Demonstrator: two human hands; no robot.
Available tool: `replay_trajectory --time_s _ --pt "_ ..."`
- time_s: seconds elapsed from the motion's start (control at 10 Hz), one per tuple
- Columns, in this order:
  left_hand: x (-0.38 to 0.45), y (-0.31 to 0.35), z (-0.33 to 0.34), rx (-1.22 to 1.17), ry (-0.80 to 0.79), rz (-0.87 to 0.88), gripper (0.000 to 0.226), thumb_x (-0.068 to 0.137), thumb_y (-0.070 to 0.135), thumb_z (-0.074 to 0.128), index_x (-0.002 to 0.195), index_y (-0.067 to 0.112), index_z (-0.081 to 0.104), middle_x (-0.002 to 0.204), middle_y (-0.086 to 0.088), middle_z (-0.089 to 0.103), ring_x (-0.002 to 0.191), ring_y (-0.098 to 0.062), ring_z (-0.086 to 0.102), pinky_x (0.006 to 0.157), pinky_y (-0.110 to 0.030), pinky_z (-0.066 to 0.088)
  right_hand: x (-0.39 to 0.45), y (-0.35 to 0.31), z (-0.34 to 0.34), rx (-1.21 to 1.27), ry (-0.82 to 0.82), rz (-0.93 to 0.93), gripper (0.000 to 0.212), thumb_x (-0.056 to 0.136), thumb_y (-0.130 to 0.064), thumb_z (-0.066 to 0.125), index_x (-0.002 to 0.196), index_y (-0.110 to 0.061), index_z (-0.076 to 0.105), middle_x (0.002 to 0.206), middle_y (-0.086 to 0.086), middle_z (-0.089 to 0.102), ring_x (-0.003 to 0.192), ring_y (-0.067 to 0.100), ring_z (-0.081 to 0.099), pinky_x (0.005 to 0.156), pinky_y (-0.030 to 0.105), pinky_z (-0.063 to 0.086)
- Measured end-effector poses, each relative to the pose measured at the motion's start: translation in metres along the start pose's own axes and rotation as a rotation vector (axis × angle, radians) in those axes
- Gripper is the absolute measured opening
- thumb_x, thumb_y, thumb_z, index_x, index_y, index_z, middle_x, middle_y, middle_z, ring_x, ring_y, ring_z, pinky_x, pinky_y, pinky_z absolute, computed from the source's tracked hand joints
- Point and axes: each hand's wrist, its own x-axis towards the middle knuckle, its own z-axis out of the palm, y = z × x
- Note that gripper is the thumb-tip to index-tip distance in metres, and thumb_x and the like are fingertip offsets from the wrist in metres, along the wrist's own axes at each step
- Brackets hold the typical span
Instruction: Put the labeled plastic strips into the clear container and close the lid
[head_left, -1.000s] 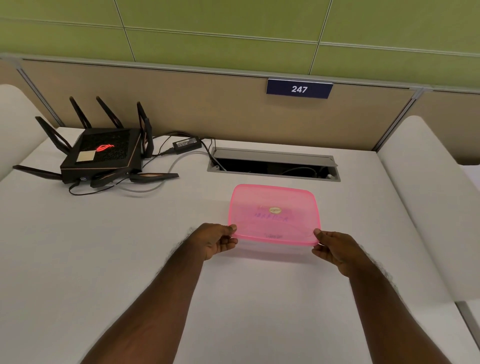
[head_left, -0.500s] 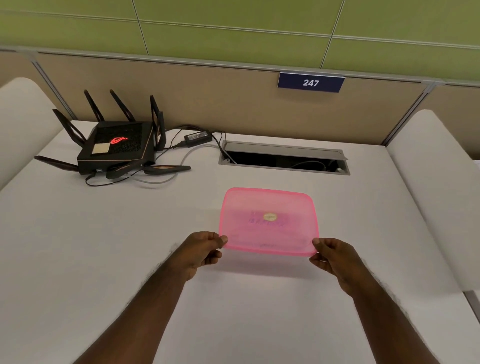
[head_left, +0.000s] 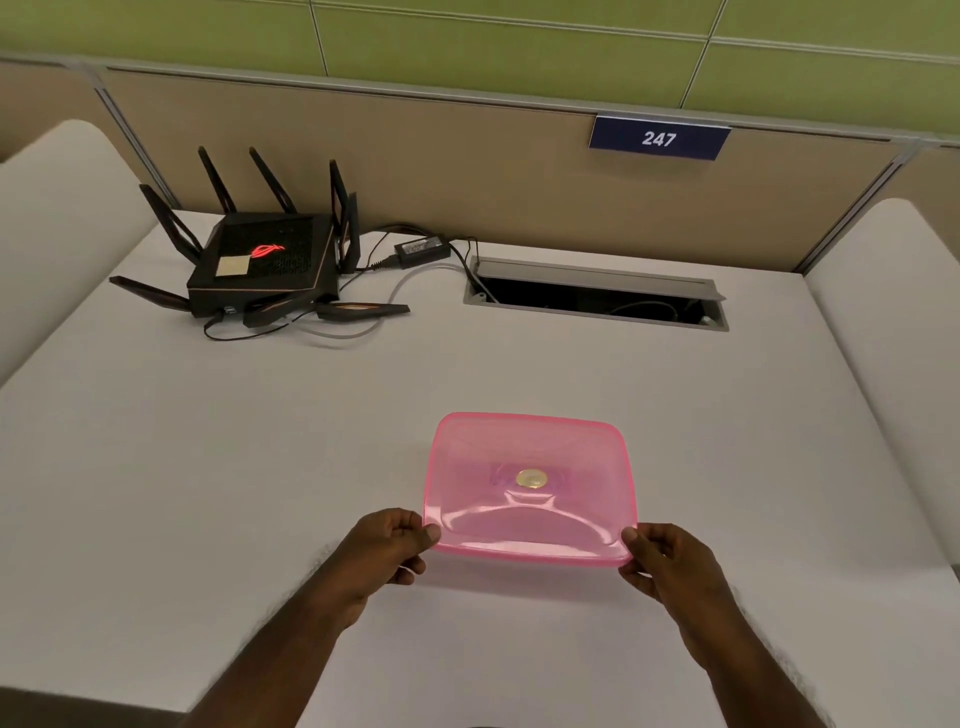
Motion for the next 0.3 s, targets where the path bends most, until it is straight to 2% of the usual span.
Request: replay_trajectory --time_s 0.1,0.2,0.3 --pt "-0.004 0.003 0.001 0.035 0.000 -0.005 0.024 0.082 0.031 0.075 0.089 0.009 0.068 0.074 -0.001 0.067 0.063 -0.012 0.064 0.058 -0.027 0.052 -0.001 0.001 -0.002 -0.016 -0.023 0.042 0.023 0.088 -0.022 0.068 0.103 -0.004 0.066 0.093 0.019 0.071 0.080 0.027 0.070 0.080 0.042 0.059" --pt "-0.006 0.008 0.000 0.113 0.002 -0.030 0.031 0.081 0.038 0.074 0.095 0.012 0.067 0.086 -0.003 0.070 0.069 -0.014 0.066 0.060 -0.028 0.054 -0.002 -0.002 -0.006 -0.105 -0.093 0.082 0.030 0.087 -0.033 0.067 0.108 -0.012 0.064 0.097 0.010 0.071 0.085 0.023 0.071 0.072 0.036 0.060" --pt "-0.008 0.019 -0.009 0.195 0.106 0.013 0.030 0.083 0.042 0.071 0.098 0.017 0.064 0.093 -0.003 0.069 0.075 -0.017 0.065 0.060 -0.029 0.053 -0.001 -0.012 -0.015 -0.250 -0.068 0.026 0.041 0.086 -0.047 0.062 0.118 -0.023 0.055 0.107 0.001 0.066 0.092 0.019 0.068 0.075 0.037 0.057"
